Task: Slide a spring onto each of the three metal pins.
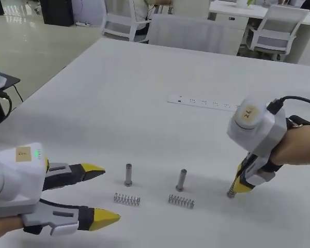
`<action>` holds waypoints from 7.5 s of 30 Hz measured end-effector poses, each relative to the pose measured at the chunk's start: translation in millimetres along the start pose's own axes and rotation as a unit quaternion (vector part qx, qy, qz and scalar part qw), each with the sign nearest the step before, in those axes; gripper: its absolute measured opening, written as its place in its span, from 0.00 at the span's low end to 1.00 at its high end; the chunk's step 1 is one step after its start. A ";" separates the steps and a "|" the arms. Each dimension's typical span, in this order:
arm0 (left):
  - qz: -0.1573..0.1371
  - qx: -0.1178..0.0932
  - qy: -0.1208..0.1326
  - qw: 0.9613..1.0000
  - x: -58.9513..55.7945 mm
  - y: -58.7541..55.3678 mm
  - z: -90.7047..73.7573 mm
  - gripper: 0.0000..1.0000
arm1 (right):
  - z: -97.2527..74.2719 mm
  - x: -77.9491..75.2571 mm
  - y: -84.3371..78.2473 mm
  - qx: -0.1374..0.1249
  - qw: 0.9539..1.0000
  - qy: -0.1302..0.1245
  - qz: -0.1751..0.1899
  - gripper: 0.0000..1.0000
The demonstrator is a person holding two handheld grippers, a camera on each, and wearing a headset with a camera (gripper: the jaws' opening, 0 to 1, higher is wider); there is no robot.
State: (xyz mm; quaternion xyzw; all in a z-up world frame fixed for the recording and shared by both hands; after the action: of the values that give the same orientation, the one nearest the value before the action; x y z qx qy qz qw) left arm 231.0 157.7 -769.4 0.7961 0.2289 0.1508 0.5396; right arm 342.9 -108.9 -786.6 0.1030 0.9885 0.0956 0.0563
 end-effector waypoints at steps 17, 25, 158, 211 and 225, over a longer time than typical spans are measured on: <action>-0.001 -0.002 0.002 1.000 -0.1 0.0 -0.1 0.54 | 5.9 0.7 -2.1 0.005 1.000 0.009 -0.001 0.13; -0.003 -0.002 0.001 1.000 -0.4 -0.8 -0.4 0.53 | 0.7 0.4 0.0 -0.007 1.000 0.001 -0.005 0.23; 0.033 -0.050 -0.118 0.991 -44.5 43.4 35.0 0.22 | -51.7 119.9 114.0 -0.102 0.978 0.055 -0.175 0.08; 0.039 -0.074 -0.154 0.984 -57.5 60.6 31.5 0.02 | -45.9 128.9 105.1 -0.099 0.974 0.072 -0.193 0.12; 0.039 -0.071 -0.151 0.985 -55.2 58.1 31.9 0.02 | -57.8 127.4 108.1 -0.116 0.974 0.065 -0.182 0.09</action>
State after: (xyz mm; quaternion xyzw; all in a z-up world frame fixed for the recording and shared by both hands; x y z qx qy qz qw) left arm 211.3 85.2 -727.0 0.7778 0.1019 0.0653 0.6168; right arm 232.3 11.9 -720.2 -0.0923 0.9743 0.2046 0.0201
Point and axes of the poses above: the centre of the closed fingertips' face, and the gripper's own axes: z roughly forward along the fingers, x roughly to its left, y roughly out of its top, the point moved 5 cm from there along -z, roughly backward along the fingers, and after that the axes turned 4 degrees about -y, right-handed, at the moved point
